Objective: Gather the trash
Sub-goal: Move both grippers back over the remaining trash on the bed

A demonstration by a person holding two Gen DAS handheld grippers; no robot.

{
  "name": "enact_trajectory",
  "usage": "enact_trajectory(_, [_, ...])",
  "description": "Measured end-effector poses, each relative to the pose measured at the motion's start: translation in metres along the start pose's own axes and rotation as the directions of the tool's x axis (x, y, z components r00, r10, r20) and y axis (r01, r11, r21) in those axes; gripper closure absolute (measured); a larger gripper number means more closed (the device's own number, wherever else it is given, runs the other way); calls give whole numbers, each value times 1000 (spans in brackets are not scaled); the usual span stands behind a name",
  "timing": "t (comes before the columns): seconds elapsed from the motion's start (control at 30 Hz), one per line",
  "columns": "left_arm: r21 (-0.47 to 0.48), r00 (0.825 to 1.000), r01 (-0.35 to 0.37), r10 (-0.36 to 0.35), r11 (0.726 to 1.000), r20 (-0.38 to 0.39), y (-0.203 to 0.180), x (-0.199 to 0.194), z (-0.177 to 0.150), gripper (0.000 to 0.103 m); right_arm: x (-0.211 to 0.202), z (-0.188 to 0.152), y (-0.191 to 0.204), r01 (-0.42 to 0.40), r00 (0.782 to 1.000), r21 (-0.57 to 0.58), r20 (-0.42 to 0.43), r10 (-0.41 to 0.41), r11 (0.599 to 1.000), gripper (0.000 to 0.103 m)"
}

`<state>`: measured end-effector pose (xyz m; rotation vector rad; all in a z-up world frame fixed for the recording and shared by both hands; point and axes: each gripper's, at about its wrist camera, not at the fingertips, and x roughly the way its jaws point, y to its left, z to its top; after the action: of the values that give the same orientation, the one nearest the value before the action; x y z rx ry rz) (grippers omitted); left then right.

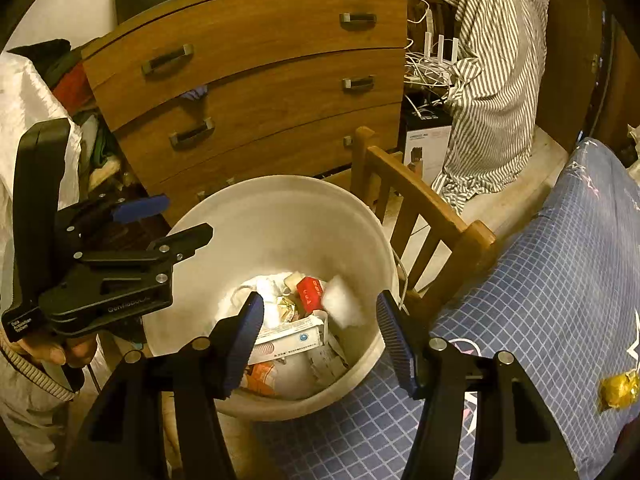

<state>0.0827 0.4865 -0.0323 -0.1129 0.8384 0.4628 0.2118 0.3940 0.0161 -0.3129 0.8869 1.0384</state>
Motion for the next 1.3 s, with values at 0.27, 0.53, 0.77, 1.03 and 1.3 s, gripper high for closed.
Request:
enact_trajectory(0.27, [55, 1000, 24, -24, 998, -6, -15, -5, -1, 38, -24, -17, -17, 1, 999, 31, 33, -2, 1000, 43])
enact_trajectory(0.53, [116, 984, 175, -178, 978, 19, -62, -25, -11, 33, -88, -72, -49, 88, 982, 80, 160, -100, 993, 43])
enact_trajectory(0.77, [217, 940, 332, -340, 918, 1, -149, -46, -35, 21, -161, -164, -120, 167, 954, 258, 202, -223, 951, 43])
enact_trajectory(1.03, [329, 884, 460, -460, 825, -81, -252, -59, -65, 18, -226, -286, -211, 247, 923, 487, 146, -357, 838, 43])
enact_trajectory(1.3, [348, 843, 534, -517, 771, -148, -317, -69, -90, 18, -288, -393, -265, 313, 872, 632, 104, -477, 709, 43])
